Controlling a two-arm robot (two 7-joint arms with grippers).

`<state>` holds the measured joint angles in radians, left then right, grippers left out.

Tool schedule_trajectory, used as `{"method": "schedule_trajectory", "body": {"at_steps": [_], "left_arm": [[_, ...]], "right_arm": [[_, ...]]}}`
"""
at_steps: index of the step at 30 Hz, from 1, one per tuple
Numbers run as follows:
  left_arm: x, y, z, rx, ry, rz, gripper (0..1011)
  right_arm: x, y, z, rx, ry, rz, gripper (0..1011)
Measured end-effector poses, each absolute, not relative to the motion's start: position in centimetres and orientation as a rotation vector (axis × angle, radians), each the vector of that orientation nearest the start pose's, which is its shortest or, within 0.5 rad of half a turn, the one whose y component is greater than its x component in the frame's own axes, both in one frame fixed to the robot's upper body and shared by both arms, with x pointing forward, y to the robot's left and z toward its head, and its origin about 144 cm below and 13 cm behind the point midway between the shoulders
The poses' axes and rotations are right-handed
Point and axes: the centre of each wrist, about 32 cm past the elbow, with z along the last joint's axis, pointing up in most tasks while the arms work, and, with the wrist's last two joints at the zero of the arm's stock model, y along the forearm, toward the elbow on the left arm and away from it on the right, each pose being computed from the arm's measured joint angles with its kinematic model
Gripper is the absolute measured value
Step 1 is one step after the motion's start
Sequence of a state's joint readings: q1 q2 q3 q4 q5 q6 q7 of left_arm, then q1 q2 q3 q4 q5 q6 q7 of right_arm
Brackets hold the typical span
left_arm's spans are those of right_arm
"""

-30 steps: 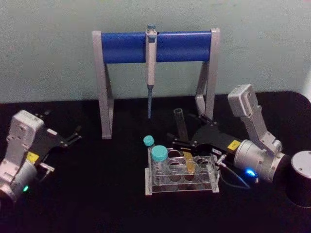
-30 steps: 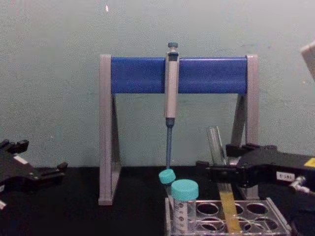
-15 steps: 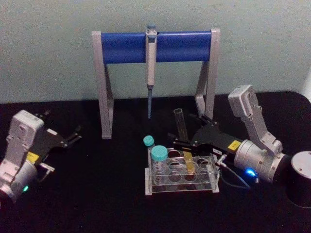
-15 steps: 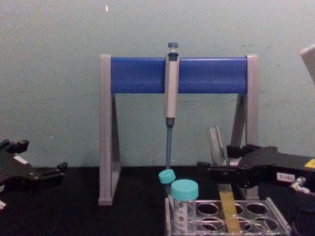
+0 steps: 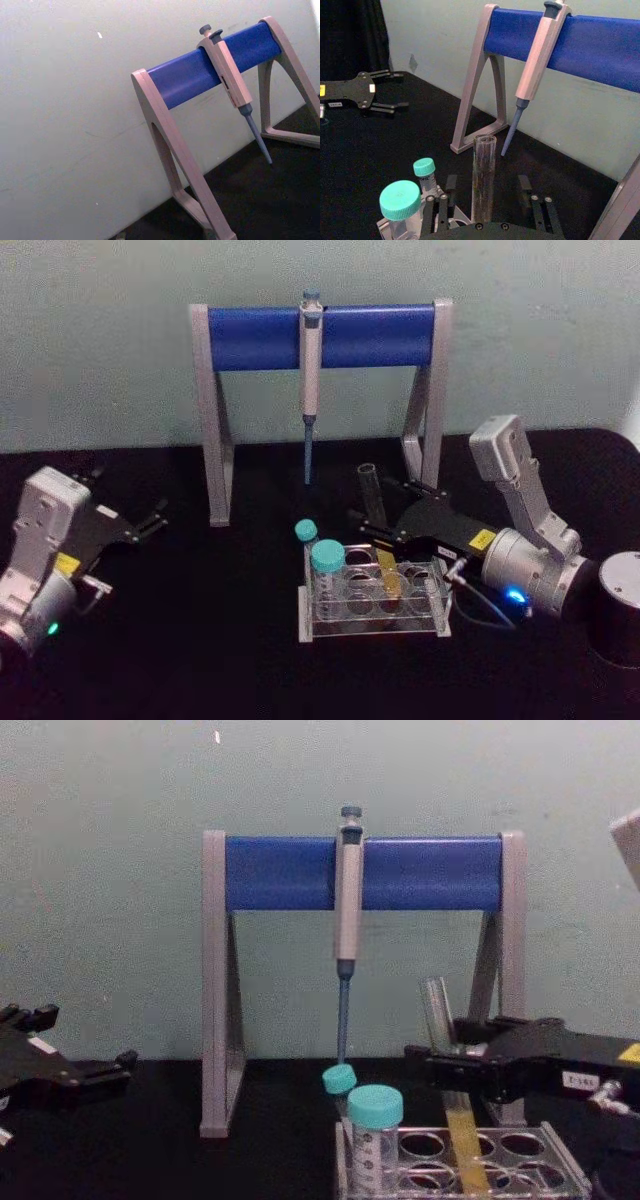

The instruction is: Pick up the test tube from the test tube rack, shake it, then place it back into the test tube rack.

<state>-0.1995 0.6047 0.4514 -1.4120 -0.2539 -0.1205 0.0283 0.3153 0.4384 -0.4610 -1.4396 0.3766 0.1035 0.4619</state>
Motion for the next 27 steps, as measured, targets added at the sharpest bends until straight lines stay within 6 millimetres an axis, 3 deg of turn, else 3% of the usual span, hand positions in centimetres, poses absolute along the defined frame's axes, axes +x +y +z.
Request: {"method": "schedule_trajectory", "body": {"at_steps": [10,12,17,27], "left_arm": [[48.86,30.97,113.98,0.304,-0.285,1.248,1001],[48.86,30.97,113.98,0.304,-0.285,1.248,1001],[48.86,30.96,113.98,0.304,-0.285,1.248,1001],[48.86,30.97,113.98,0.304,-0.285,1.248,1001]], "right_arm": [[52.19,-24.13,117.9,-0.193,-0.01,-0.763,527],[52.19,-24.13,117.9,-0.193,-0.01,-0.763,413],[52.19,-24.13,117.9,-0.192,-0.009,-0.763,252],[52.19,-24.13,117.9,-0.192,-0.009,-0.763,229]]}}
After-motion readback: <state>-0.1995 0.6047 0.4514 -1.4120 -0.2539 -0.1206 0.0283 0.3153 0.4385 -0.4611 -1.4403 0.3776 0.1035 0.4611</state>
